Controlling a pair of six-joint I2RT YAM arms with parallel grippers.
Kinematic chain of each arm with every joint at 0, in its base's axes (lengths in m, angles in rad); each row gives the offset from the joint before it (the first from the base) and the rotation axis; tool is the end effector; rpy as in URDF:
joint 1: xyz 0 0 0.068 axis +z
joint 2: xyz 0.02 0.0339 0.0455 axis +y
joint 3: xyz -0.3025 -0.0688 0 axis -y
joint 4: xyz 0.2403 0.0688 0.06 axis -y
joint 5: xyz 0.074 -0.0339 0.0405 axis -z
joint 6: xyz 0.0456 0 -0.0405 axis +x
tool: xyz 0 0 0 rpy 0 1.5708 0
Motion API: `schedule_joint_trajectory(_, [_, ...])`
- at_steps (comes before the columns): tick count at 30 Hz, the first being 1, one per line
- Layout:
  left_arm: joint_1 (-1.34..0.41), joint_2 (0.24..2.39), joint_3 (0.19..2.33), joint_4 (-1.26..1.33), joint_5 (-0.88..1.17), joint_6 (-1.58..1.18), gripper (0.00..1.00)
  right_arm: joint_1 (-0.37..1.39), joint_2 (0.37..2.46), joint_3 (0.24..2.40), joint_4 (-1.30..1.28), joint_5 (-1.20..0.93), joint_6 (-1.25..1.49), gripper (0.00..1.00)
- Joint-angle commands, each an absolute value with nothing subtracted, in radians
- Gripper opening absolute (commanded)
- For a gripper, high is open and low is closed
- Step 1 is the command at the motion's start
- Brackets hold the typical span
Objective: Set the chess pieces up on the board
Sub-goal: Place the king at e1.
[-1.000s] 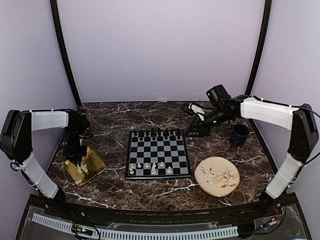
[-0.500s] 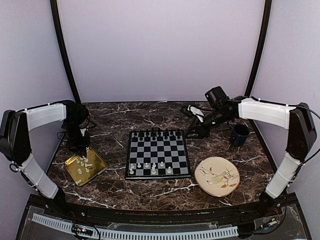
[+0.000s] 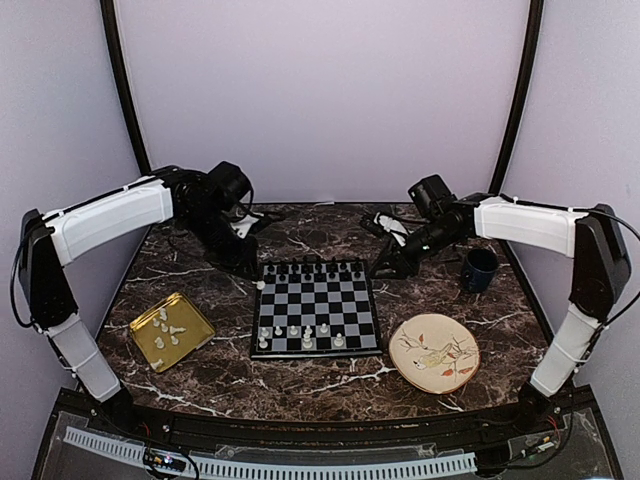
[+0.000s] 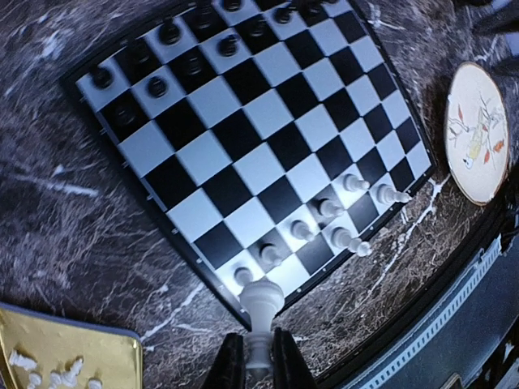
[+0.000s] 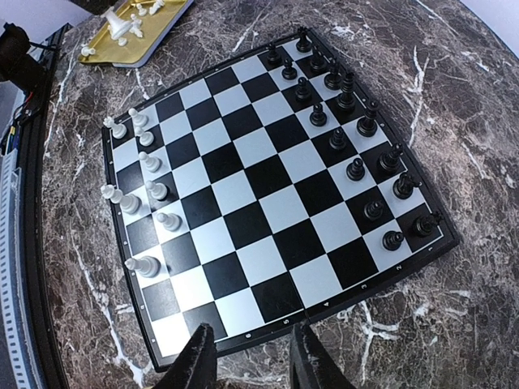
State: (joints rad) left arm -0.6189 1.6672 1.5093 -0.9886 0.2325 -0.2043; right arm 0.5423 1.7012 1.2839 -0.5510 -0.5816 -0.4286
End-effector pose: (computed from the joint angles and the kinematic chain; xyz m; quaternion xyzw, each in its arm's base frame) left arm 0.2746 -0.2085 0.3282 0.2237 0.9452 -0.1876 0.1463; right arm 0.3013 0.2108 0.2785 -0.5021 0.7695 0.2895 0.2682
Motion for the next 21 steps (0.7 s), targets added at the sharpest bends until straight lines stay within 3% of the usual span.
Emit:
schedule_joint_trajectory(1, [-0.746,1.737,1.609,-0.951,0.247,-0.095,0.00,0.535,1.718,1.286,-0.525,-0.532,-0.424,0.32])
schedule_joint_trajectory(10, [-0.927,1.942,1.817,-0.971,0.130,0.087,0.00,0.466,1.717,1.281,-0.504,-0.479,-0.412,0.32])
schedule_joint_trajectory(21, [-1.002,2.067,1.855,-1.007,0.096,0.136,0.00,0.419,1.700,1.272,-0.493,-0.485,-0.403,0.32])
